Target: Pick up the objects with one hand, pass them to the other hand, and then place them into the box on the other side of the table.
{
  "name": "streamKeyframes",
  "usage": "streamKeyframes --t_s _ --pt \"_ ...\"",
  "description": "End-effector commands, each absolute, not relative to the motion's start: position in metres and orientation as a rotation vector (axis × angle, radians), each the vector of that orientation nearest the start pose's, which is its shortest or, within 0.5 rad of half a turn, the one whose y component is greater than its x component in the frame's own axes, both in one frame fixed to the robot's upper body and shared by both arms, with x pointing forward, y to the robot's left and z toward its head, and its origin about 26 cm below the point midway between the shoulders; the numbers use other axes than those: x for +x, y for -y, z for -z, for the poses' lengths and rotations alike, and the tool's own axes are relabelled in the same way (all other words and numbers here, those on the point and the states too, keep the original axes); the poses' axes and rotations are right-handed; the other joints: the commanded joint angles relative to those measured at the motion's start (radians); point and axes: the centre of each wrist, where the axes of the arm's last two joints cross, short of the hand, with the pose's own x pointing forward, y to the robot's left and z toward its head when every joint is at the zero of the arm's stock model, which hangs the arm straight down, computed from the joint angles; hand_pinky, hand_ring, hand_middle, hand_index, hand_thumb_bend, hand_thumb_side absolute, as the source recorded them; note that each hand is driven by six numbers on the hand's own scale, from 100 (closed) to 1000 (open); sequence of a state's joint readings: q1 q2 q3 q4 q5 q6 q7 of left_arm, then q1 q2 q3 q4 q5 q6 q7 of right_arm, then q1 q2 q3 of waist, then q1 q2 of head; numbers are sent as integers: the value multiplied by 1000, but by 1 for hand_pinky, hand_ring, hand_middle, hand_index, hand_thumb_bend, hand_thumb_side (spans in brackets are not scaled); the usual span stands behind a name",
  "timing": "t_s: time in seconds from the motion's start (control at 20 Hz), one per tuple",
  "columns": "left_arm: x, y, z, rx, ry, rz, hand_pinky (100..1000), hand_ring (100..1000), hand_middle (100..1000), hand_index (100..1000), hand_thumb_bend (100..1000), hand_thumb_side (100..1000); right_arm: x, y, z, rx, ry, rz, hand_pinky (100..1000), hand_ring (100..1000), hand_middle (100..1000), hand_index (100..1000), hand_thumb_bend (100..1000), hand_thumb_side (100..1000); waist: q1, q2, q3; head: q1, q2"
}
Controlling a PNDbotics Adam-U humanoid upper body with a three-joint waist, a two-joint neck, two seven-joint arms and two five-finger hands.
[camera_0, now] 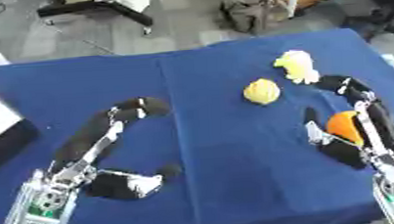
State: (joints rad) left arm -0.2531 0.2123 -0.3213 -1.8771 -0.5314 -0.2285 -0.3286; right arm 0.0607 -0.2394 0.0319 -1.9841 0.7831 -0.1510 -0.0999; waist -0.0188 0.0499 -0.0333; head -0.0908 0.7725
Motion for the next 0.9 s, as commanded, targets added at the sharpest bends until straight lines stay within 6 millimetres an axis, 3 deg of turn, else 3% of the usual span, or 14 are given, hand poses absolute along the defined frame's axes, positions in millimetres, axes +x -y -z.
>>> streamKeyframes --t_s 0.05,0.35,0.9 --pt "296 -174 -133 153 2124 1269 902 903 784 855 425 522 251 288 -106 -974 1920 -829 794 850 824 835 100 467 1 -13 0 -9 -3" --pt "296 -174 -131 151 2115 1264 903 903 784 855 420 528 247 316 -111 -1022 1726 -932 804 868 860 881 100 622 0 -18 -1 -20 -3" --pt "296 -174 -130 148 2113 1258 903 902 784 856 421 525 251 357 -90 -966 1460 -1014 803 868 853 911 100 754 1 -25 0 -21 -3"
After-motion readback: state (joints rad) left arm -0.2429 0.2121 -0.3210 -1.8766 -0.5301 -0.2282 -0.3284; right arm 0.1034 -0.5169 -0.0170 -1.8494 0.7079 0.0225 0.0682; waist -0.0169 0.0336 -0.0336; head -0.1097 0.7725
